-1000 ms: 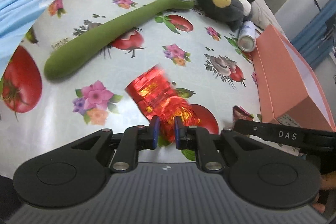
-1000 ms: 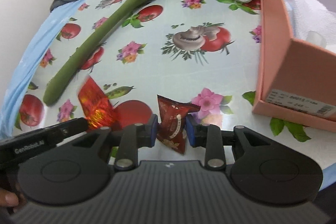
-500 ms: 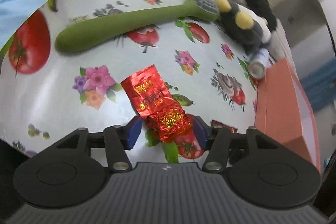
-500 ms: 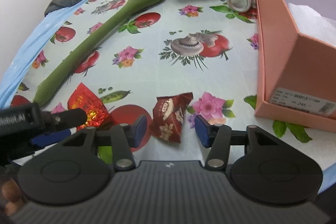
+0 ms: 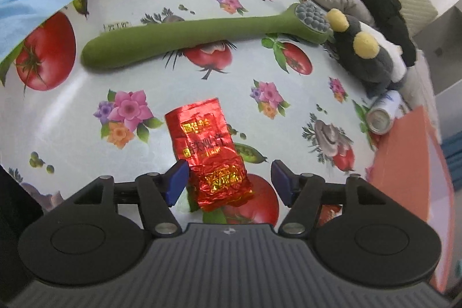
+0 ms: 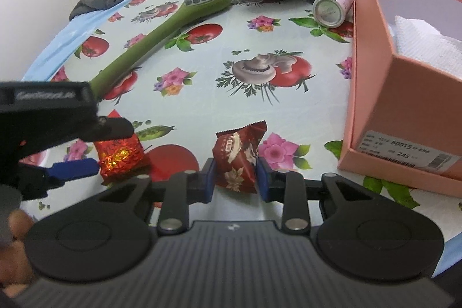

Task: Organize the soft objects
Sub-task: 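Lift the tea packet with the left tool while the right tool lifts the candy wrapper, then carry the tea packet with the left tool while the right tool carries the candy to the box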

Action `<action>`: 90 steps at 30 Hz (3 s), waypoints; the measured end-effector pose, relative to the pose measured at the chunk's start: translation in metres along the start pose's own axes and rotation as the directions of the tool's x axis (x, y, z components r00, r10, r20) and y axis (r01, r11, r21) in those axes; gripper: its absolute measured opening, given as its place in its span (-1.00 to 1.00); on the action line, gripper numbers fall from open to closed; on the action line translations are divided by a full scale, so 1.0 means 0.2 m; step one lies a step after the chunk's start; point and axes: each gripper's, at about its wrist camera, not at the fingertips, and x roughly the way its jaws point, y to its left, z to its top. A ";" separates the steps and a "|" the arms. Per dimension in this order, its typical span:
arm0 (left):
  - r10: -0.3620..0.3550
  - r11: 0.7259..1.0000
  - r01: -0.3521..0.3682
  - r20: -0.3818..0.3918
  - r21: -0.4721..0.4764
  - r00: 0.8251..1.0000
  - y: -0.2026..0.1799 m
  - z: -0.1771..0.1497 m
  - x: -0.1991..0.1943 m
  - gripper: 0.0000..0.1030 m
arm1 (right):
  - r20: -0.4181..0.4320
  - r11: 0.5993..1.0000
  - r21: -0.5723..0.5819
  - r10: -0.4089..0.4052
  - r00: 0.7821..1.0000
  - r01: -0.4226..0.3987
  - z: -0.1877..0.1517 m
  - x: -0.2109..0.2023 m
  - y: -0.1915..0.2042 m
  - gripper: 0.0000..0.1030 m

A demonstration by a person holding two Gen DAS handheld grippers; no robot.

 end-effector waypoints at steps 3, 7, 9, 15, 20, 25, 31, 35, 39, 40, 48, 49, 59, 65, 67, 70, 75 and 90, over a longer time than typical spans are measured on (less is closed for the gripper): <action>0.064 0.997 -0.064 0.009 0.033 0.998 -0.05 -0.02 0.03 0.32 | 0.001 1.000 -0.004 0.008 1.000 -0.008 -0.01 0.00 -0.03 -0.36; 0.124 0.990 -0.124 0.011 0.071 0.992 -0.08 -0.05 0.07 0.32 | -0.006 1.000 -0.003 0.016 1.000 -0.016 -0.03 -0.01 -0.07 -0.36; 0.138 0.986 -0.140 0.023 0.092 0.990 -0.09 -0.07 0.08 0.32 | -0.007 1.000 -0.008 0.027 1.000 -0.027 -0.04 -0.01 -0.08 -0.36; 0.165 0.975 -0.169 0.045 0.144 0.985 -0.10 -0.08 0.09 0.30 | 0.002 0.999 -0.003 0.048 0.999 -0.048 -0.04 -0.02 -0.12 -0.36; 0.164 0.970 -0.171 0.058 0.172 0.985 -0.09 -0.10 0.08 0.18 | 0.001 0.998 0.000 0.061 0.998 -0.061 -0.04 -0.01 -0.15 -0.36; 0.148 0.967 -0.158 0.062 0.198 0.987 -0.09 -0.10 0.06 0.15 | -0.006 0.997 -0.009 0.080 0.997 -0.080 -0.03 -0.02 -0.16 -0.36; 0.131 0.958 -0.146 0.073 0.248 0.989 -0.09 -0.11 0.02 0.13 | -0.002 0.995 -0.012 0.095 0.995 -0.095 -0.02 -0.03 -0.16 -0.36; 0.112 0.952 -0.129 0.077 0.279 0.991 -0.10 -0.13 -0.01 0.13 | 0.005 0.995 -0.016 0.095 0.995 -0.095 -0.02 -0.05 -0.16 -0.36; 0.076 0.950 -0.093 0.069 0.297 0.995 -0.11 -0.12 -0.06 0.13 | 0.013 0.995 -0.020 0.094 0.995 -0.094 0.00 -0.10 -0.15 -0.37; 0.065 0.948 -0.084 0.070 0.307 0.995 -0.12 -0.12 -0.07 0.13 | 0.018 0.996 -0.023 0.092 0.996 -0.092 0.01 -0.11 -0.15 -0.36; -0.034 0.930 0.004 0.075 0.369 0.997 -0.16 -0.10 -0.22 0.13 | 0.048 0.997 -0.010 0.079 0.996 -0.078 0.04 -0.26 -0.14 -0.36; -0.045 0.928 0.013 0.076 0.373 0.996 -0.16 -0.10 -0.24 0.13 | 0.056 0.997 -0.009 0.073 0.996 -0.073 0.05 -0.29 -0.13 -0.36; -0.177 0.884 0.116 0.095 0.453 0.980 -0.23 -0.03 -0.51 0.13 | 0.168 0.998 0.015 0.063 0.984 -0.067 0.17 -0.56 -0.11 -0.36; -0.264 0.858 0.175 0.123 0.483 0.957 -0.28 -0.02 -0.70 0.13 | 0.246 0.997 -0.001 0.069 0.967 -0.071 0.22 -0.74 -0.07 -0.36; -0.290 0.852 0.192 0.134 0.488 0.948 -0.29 -0.02 -0.77 0.13 | 0.266 0.997 -0.004 0.075 0.961 -0.077 0.23 -0.79 -0.07 -0.36; -0.325 0.837 0.215 0.141 0.503 0.935 -0.31 -0.02 -0.85 0.13 | 0.300 0.998 -0.010 0.068 0.952 -0.068 0.24 -0.88 -0.06 -0.36; -0.376 0.803 0.240 0.150 0.546 0.914 -0.38 -0.03 -0.98 0.13 | 0.347 0.998 -0.001 0.060 0.936 -0.063 0.26 -0.99 -0.08 -0.36; -0.502 0.690 0.354 0.065 0.632 0.862 -0.70 -0.16 -1.10 0.13 | 0.435 0.997 0.076 -0.055 0.899 0.024 0.25 -1.24 -0.30 -0.36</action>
